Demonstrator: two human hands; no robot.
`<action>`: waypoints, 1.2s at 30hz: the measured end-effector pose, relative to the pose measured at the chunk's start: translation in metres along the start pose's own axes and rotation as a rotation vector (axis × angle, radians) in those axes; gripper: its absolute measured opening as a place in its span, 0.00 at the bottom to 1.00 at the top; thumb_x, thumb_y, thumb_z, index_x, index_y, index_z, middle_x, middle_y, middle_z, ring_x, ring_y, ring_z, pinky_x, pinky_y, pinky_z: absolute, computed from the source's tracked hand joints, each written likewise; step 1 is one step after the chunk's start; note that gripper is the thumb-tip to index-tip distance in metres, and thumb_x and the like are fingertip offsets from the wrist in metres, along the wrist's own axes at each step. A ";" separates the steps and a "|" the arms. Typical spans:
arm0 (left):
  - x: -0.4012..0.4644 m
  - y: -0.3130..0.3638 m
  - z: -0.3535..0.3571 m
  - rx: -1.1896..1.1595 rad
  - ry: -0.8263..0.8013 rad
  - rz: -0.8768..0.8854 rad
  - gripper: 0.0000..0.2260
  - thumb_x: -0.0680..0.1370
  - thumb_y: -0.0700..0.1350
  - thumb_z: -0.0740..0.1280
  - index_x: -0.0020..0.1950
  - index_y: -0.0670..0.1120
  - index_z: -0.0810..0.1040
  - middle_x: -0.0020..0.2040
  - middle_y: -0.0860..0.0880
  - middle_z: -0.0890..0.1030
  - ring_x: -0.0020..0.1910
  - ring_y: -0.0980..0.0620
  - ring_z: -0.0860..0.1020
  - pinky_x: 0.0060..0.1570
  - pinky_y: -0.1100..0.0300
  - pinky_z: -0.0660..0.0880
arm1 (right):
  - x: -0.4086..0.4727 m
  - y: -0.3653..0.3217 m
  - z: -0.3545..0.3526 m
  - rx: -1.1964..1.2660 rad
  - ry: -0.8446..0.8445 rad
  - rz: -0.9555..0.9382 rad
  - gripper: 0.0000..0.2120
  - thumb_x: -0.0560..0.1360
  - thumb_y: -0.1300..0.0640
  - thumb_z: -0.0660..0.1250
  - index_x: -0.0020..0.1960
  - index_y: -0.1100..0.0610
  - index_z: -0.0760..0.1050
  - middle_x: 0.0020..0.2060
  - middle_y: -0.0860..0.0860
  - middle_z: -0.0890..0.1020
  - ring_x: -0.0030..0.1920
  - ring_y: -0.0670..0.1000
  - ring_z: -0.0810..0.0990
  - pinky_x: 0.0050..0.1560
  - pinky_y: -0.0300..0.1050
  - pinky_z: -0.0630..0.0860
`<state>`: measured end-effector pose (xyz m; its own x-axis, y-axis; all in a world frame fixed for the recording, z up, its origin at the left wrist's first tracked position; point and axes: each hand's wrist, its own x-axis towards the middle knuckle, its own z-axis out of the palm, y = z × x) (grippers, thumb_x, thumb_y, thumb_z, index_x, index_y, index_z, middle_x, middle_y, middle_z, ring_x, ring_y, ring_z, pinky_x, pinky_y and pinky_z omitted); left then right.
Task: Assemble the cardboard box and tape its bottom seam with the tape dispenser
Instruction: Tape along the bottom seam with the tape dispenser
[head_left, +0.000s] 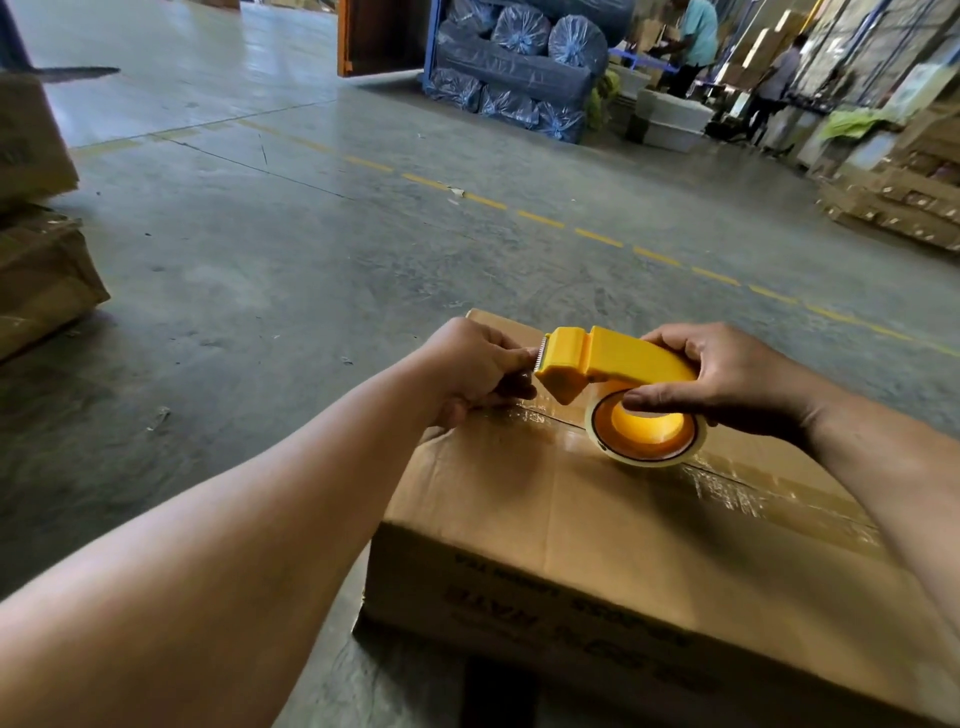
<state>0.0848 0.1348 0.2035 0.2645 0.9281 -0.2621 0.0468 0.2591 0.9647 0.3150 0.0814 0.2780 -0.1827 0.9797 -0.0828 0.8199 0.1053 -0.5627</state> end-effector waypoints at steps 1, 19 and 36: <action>0.001 -0.002 -0.001 -0.020 0.013 -0.004 0.07 0.77 0.44 0.72 0.44 0.40 0.82 0.34 0.45 0.83 0.38 0.49 0.84 0.48 0.52 0.82 | -0.002 0.003 -0.003 -0.015 -0.006 0.006 0.25 0.59 0.42 0.77 0.53 0.50 0.79 0.37 0.47 0.84 0.29 0.40 0.79 0.26 0.30 0.69; -0.005 -0.001 0.001 -0.159 0.120 -0.020 0.07 0.78 0.42 0.70 0.49 0.38 0.81 0.34 0.45 0.78 0.33 0.50 0.81 0.46 0.50 0.83 | -0.006 0.021 -0.008 0.039 -0.002 -0.048 0.28 0.58 0.35 0.78 0.51 0.49 0.81 0.43 0.47 0.86 0.43 0.47 0.84 0.45 0.42 0.78; -0.003 0.013 -0.068 0.254 0.134 0.068 0.09 0.76 0.46 0.73 0.47 0.40 0.84 0.35 0.47 0.81 0.33 0.52 0.79 0.39 0.60 0.82 | 0.011 -0.001 0.002 -0.114 -0.004 -0.035 0.27 0.58 0.31 0.75 0.49 0.46 0.80 0.41 0.45 0.85 0.41 0.44 0.82 0.44 0.44 0.76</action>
<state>0.0191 0.1531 0.2148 0.1461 0.9725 -0.1816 0.2777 0.1359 0.9510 0.3106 0.0919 0.2760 -0.2142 0.9744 -0.0679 0.8691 0.1585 -0.4685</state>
